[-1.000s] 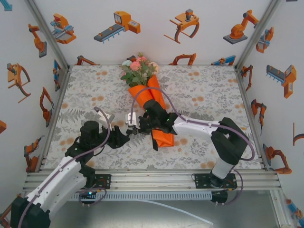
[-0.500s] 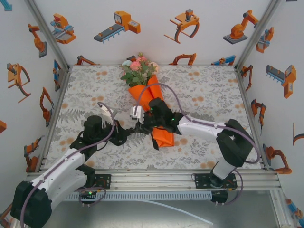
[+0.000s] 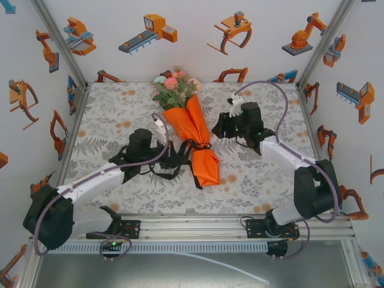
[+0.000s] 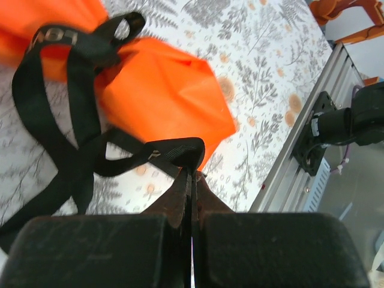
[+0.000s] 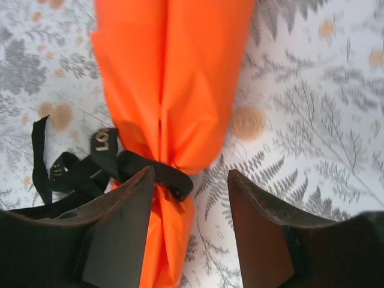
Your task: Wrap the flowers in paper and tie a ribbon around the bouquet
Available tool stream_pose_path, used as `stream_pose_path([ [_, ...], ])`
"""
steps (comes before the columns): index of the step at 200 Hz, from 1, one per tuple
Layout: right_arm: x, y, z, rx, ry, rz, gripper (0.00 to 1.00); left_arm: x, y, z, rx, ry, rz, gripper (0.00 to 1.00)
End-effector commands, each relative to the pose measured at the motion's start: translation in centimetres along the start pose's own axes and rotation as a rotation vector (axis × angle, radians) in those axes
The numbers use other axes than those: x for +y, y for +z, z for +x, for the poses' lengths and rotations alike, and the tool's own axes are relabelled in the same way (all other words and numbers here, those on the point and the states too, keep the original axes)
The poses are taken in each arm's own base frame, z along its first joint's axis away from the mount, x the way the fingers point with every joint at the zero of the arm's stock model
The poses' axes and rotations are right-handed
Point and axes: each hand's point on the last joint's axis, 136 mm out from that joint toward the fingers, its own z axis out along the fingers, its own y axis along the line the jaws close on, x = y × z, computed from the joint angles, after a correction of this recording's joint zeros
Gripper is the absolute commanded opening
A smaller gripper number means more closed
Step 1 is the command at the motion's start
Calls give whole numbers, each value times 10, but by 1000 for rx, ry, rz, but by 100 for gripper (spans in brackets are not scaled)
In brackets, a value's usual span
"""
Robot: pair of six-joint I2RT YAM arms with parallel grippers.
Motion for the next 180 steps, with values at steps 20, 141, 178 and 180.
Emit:
stream_pose_path([
  [20,5,27,39,131,160,-101,45,-6,21,-38,-86,43,-3,0],
  [141,22,37,71,181,177,-264,46,11,47,-34,-20,52,-48,0],
  [178,13,43,73,182,175,-218,32,12,50,-35,-15,45,-50,0],
  [180,12,43,72,180,176,-213,30,13,50,-34,-13,43,-51,0],
])
